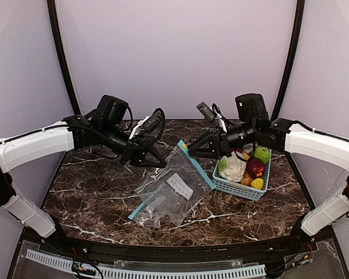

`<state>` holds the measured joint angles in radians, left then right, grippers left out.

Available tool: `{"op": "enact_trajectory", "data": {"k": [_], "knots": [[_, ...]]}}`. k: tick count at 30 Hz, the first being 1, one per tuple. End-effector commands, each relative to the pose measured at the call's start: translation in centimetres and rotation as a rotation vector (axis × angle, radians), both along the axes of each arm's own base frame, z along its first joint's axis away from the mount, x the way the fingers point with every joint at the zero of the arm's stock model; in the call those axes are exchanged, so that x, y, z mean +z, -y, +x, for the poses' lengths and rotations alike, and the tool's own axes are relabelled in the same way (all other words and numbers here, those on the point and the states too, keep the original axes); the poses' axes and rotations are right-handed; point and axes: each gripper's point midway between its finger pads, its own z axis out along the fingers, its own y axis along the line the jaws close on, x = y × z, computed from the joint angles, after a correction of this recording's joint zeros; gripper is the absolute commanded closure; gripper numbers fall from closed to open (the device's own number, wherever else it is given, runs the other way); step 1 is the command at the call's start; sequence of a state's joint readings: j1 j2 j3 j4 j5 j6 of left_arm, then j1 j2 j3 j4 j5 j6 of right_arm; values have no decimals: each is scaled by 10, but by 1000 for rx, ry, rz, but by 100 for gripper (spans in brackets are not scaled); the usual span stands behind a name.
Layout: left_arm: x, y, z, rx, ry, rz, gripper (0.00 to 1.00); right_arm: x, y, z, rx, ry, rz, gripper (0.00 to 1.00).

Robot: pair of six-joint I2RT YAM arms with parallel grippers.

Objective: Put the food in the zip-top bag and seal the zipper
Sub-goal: Pass from the left arm to the right, then pass from the right arm to the left

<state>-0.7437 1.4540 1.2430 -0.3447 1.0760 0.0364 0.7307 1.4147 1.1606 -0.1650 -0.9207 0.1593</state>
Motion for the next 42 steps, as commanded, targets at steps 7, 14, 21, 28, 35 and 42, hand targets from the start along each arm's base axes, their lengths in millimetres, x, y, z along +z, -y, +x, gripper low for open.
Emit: {"op": "enact_trajectory", "data": {"k": [7, 14, 21, 28, 35, 42], "knots": [[7, 1, -3, -19, 4, -25, 99, -5, -5, -8, 37, -14, 6, 67], [7, 2, -3, -18, 6, -25, 99, -5, -6, -11, 50, -18, 10, 83], [4, 3, 0, 1, 13, -13, 99, -4, -6, -12, 50, -13, 15, 100], [-5, 5, 11, 53, 25, 23, 30, -6, -8, -15, 58, -21, 8, 100], [-9, 6, 21, 105, 53, 33, 19, -13, -14, -21, 70, -35, -10, 100], [-7, 7, 24, 132, 54, 20, 23, -22, -21, -21, 83, -52, -30, 100]]}}
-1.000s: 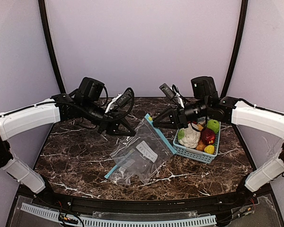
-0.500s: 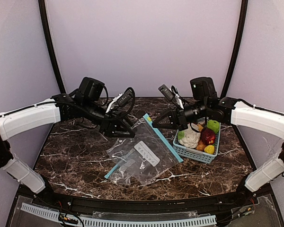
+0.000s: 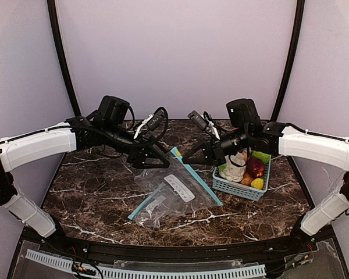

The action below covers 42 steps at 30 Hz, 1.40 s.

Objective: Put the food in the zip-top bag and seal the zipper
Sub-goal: Pass from the right arm to the left

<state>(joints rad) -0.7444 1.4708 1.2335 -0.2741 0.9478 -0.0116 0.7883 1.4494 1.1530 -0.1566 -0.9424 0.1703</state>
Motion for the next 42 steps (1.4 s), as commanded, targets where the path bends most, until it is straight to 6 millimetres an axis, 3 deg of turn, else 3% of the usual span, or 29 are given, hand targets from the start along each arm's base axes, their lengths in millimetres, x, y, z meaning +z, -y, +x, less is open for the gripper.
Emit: {"op": "enact_trajectory", "data": {"k": [1, 14, 31, 36, 39, 42], "knots": [[4, -1, -2, 13, 14, -18, 27, -10, -8, -1, 9, -12, -15, 100], [4, 1, -3, 3, -2, -30, 63, -15, -13, 0, 12, -16, -35, 100], [1, 2, -2, -1, -16, -31, 95, -17, -13, 0, 9, -16, -40, 100], [0, 3, -3, -3, -17, -30, 99, -15, -12, 0, 6, -10, -34, 100], [0, 2, -2, -2, -15, -32, 99, -8, -11, -1, 1, 4, -12, 87], [0, 2, -4, -10, -15, -34, 99, -3, -9, 1, -32, 22, 6, 62]]}}
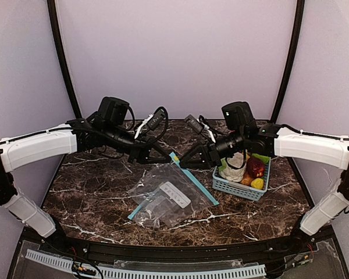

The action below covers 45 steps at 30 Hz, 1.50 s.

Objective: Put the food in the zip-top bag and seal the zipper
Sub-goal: Pass from the right arm to the left, then unzip the zipper from the zipper food storage bag.

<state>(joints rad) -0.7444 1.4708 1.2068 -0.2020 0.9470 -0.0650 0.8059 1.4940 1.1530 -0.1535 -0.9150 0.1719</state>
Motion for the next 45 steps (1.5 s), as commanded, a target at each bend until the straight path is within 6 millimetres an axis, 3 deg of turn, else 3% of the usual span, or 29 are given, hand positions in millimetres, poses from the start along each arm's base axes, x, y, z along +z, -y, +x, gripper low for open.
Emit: {"op": "enact_trajectory", "data": {"k": [1, 4, 10, 20, 41, 45], "knots": [[0, 0, -7, -29, 1, -16, 99, 17, 0, 0, -43, 51, 51, 56], [1, -1, -8, -31, 2, -21, 99, 25, -1, 4, -74, 66, 101, 49], [1, -1, -9, -33, 1, -22, 99, 36, -11, 9, -73, 97, 147, 53], [0, -2, -8, -28, 4, -18, 99, 23, -19, -5, -9, 56, 117, 67], [-2, -2, -7, -20, 10, -5, 99, 15, -20, -4, -9, 34, 98, 99], [-1, -2, -6, -14, 18, -5, 99, 14, -20, -3, -16, 34, 95, 100]]}}
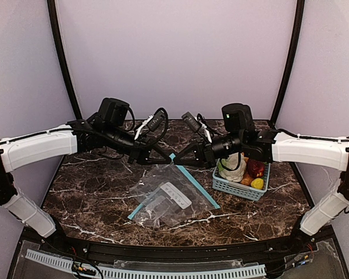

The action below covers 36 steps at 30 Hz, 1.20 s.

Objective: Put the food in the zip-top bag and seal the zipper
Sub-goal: Unzip the zipper from the zipper food storage bag.

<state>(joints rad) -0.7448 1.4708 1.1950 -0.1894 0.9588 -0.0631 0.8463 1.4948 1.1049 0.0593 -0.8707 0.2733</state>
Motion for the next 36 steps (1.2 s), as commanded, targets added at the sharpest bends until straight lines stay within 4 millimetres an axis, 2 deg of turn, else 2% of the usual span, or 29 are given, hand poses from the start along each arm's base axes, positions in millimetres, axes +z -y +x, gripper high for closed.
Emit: {"op": "enact_trajectory", "data": {"k": [1, 20, 36], "knots": [[1, -2, -4, -3, 20, 0, 99, 2, -4, -2, 9, 6, 7, 100], [8, -10, 5, 78, 113, 15, 99, -11, -1, 4, -41, 13, -37, 100], [11, -17, 16, 142, 149, 27, 99, -14, 0, 5, -50, 12, -44, 100]]}}
